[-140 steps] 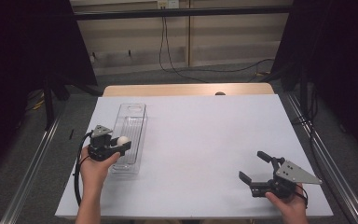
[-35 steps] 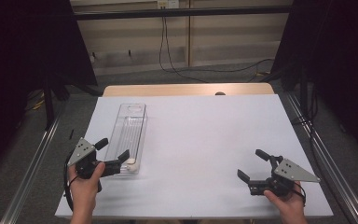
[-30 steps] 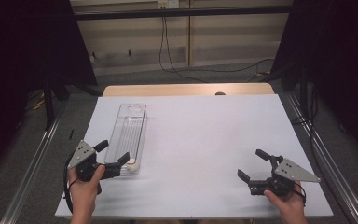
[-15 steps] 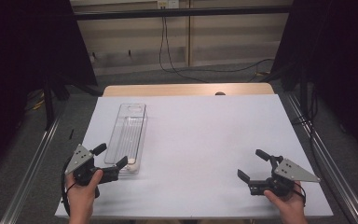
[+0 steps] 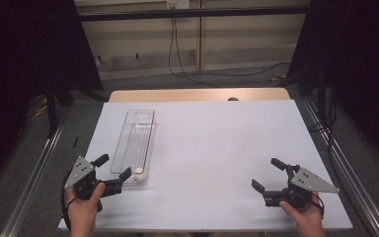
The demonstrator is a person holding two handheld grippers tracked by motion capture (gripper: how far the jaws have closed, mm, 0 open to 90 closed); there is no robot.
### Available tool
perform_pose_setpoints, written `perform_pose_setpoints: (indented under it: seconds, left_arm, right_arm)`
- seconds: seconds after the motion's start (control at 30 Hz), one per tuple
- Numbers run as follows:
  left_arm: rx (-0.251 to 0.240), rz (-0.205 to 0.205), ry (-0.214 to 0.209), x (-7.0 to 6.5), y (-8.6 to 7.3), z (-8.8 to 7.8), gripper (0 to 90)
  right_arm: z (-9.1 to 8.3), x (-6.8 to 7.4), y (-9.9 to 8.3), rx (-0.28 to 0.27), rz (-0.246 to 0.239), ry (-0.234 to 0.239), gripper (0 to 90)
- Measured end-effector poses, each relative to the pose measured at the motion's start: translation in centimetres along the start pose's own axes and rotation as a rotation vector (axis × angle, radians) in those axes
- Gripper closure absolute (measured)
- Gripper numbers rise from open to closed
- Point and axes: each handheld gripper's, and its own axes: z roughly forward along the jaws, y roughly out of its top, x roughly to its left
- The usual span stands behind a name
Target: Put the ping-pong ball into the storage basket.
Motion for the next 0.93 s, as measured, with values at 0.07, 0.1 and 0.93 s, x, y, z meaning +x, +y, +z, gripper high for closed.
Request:
perform_pose_setpoints:
  seconds: [0.07, 0.1, 0.93]
  left_arm:
    - [-0.004, 0.002, -0.005, 0.09, 0.0, -0.04, 2.7]
    - [-0.004, 0.001, -0.006, 0.12, -0.03, -0.05, 2.7]
    - [0.005, 0.009, 0.014, 0.03, -0.85, -0.02, 2.7]
  right_arm:
    - [0.0, 0.0, -0.01, 0.0, 0.001, 0.0, 2.5]
    - [0.0, -0.04, -0.02, -0.001, -0.003, -0.001, 2.5]
    - [-0.05, -0.13, -0.02, -0.004, 0.002, 0.002, 2.5]
